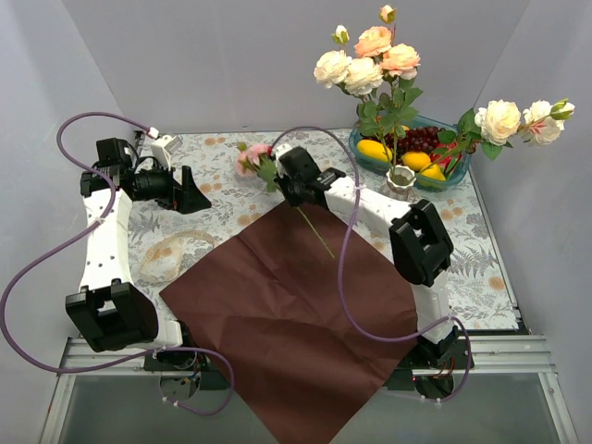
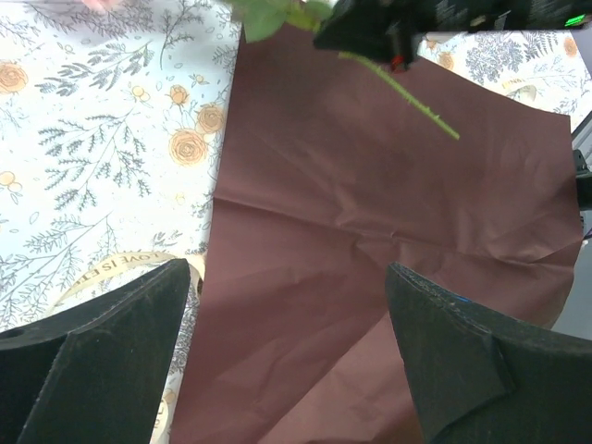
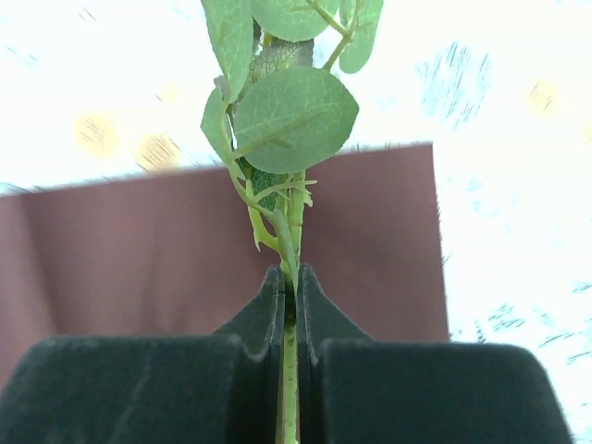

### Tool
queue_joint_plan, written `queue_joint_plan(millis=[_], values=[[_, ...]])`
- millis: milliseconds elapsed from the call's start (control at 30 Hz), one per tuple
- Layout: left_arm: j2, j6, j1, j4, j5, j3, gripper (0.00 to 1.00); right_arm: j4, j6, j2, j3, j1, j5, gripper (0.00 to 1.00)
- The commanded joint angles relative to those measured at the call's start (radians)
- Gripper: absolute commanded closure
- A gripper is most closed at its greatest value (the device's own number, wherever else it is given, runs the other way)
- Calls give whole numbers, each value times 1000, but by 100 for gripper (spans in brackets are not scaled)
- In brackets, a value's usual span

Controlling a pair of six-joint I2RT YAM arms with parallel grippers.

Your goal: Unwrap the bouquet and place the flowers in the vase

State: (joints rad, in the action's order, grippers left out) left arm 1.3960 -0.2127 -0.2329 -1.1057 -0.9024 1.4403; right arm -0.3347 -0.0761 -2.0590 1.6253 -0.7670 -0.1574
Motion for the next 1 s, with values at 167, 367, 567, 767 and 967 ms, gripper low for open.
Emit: queue_joint_plan(millis=[167,367,567,767,967], values=[[-52,1,-3,-31,-24,-14,14,5,217,365,352,-98,-122,99],[-49,1,-5,-42,-30,-3,14,399,418,759,57,-126,-129,99],[-45,1,-3,-48,-35,5,14,779,613,1015,-243,-127,-297,99],[-34,4,-5,-51,-55,6,14,1168,775,1097,-504,-126,-433,99],[-41,30,-3,-57,-75,-10,15,1410,877,1044,-594,-69,-438,99]])
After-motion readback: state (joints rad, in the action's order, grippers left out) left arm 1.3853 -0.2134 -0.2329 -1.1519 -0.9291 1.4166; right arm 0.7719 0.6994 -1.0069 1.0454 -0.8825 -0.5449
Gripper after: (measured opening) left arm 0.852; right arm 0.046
